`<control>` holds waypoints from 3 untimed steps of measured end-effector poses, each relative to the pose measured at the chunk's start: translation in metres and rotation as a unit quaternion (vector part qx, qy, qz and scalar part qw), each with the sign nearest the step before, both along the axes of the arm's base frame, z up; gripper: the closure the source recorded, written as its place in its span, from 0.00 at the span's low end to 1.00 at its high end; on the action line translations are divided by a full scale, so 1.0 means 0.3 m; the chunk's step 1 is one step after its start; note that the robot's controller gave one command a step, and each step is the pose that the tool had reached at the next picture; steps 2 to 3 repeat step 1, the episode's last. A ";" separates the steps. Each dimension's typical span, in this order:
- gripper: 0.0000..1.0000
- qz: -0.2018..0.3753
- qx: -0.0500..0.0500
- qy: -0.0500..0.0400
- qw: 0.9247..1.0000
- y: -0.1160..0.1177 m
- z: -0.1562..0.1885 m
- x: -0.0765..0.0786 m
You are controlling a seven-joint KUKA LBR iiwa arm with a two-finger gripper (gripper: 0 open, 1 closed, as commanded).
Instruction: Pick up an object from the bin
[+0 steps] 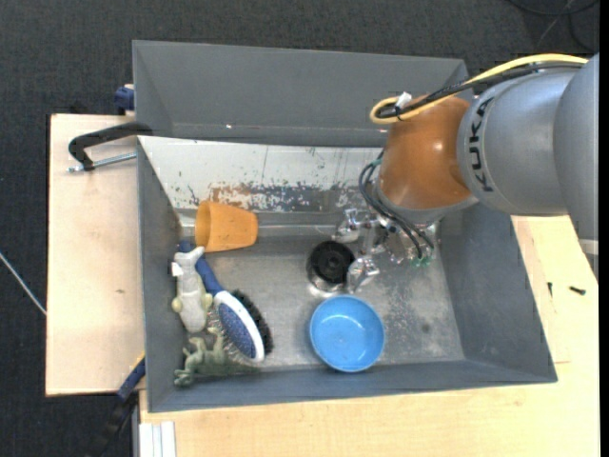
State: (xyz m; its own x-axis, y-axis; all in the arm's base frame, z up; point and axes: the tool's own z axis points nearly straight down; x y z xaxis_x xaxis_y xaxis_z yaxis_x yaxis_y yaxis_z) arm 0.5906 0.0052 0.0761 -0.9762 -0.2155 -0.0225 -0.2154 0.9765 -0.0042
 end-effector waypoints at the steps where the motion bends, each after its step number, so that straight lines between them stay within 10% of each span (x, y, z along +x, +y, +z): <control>1: 1.00 0.021 0.000 0.004 1.000 0.010 0.452 -0.024; 3: 1.00 0.021 0.000 0.004 1.000 0.010 0.452 -0.024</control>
Offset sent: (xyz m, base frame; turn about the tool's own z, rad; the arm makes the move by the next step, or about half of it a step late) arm -0.0104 0.0020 0.1294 -0.0423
